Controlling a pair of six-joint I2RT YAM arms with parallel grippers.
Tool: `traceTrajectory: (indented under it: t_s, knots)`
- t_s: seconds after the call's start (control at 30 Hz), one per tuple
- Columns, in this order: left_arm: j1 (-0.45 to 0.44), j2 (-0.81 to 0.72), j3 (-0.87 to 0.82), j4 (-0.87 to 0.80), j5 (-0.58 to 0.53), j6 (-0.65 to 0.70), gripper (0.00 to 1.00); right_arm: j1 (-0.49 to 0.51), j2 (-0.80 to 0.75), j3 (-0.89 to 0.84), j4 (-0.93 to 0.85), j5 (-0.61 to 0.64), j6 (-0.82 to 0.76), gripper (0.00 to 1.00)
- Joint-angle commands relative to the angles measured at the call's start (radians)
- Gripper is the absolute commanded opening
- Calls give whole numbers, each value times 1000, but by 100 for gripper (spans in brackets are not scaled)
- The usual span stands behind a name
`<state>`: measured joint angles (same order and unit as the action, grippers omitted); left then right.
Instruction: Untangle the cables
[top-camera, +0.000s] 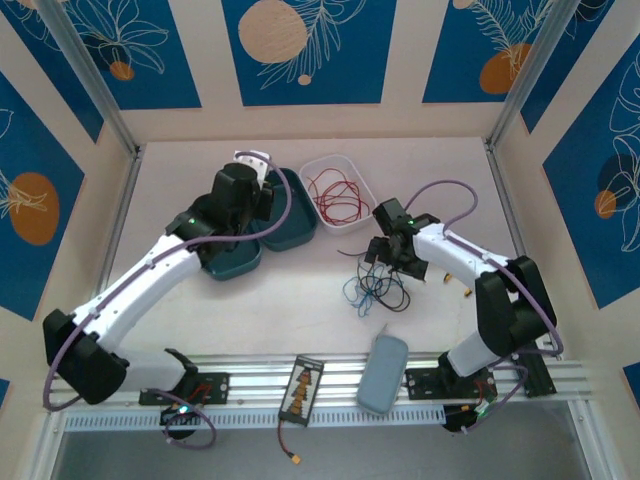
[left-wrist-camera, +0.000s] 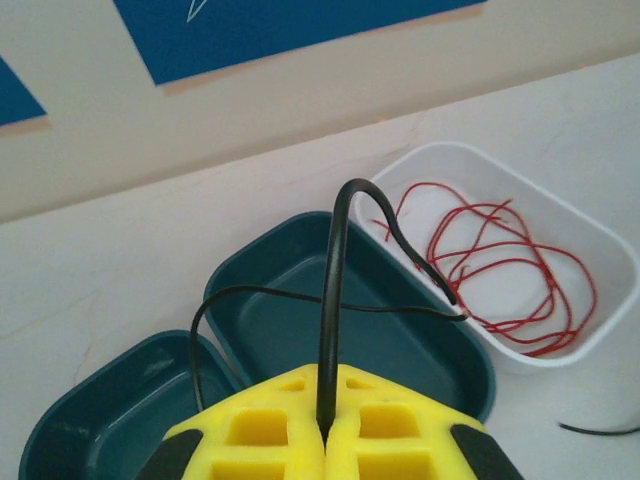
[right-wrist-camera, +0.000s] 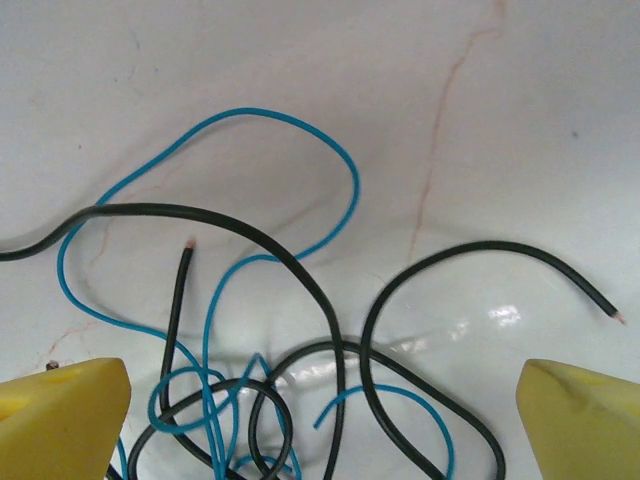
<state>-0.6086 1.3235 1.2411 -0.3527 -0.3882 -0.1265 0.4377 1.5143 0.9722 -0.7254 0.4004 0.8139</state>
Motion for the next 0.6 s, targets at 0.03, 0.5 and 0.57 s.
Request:
traceTrajectory:
  t_s: [0.03,0.5,0.57]
  knots:
    - [46,94,55,36,7,-31,0,-11,-79,-38,-48,28,31,99]
    - [82,325,139,39,-62,-109,0,-20,-245,-63,-67,41,32,99]
    - [82,350,142,48,-76,-130,0,-20,-252,-66,-60,38,32,99]
